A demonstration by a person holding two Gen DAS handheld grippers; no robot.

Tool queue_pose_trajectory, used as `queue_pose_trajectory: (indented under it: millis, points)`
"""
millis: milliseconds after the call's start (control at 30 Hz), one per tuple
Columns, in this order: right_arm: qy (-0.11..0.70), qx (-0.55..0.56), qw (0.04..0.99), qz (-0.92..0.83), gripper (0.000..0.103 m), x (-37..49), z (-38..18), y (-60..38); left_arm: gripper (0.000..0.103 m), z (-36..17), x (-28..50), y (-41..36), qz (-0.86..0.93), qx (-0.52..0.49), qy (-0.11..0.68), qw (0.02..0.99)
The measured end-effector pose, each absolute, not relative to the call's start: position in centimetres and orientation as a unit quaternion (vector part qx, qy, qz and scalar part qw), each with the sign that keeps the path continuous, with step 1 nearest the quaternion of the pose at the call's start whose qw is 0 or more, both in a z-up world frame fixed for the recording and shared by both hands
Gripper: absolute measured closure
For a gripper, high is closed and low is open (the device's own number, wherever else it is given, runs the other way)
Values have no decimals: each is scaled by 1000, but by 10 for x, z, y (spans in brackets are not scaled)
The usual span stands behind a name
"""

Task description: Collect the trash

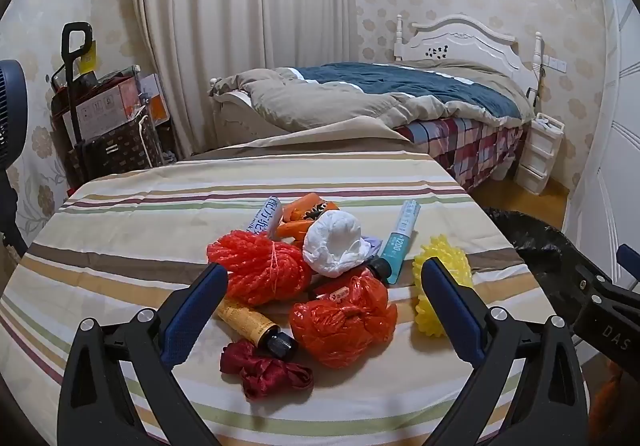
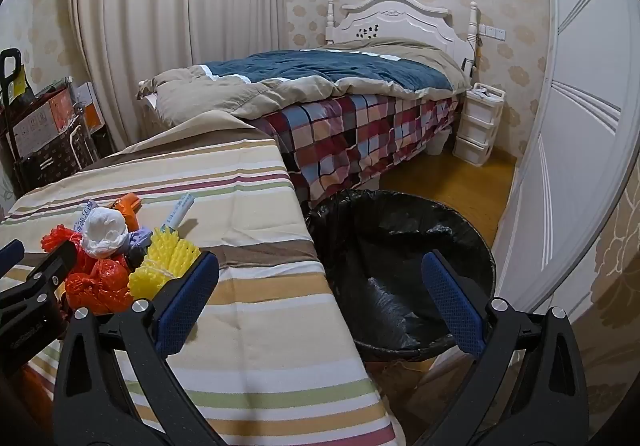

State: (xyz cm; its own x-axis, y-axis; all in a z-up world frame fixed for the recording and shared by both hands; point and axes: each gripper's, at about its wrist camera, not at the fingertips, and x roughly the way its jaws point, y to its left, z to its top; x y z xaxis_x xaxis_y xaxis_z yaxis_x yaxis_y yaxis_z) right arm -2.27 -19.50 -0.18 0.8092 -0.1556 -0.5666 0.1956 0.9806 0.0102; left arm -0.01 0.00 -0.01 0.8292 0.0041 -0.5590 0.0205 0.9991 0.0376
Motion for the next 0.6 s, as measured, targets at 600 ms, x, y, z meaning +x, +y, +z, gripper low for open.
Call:
queue_pose_trajectory:
  millis: [600]
  points:
    - [295,33,950,-94,4,-23,-1,-198,6,3,-2,2,-7,15,294,956]
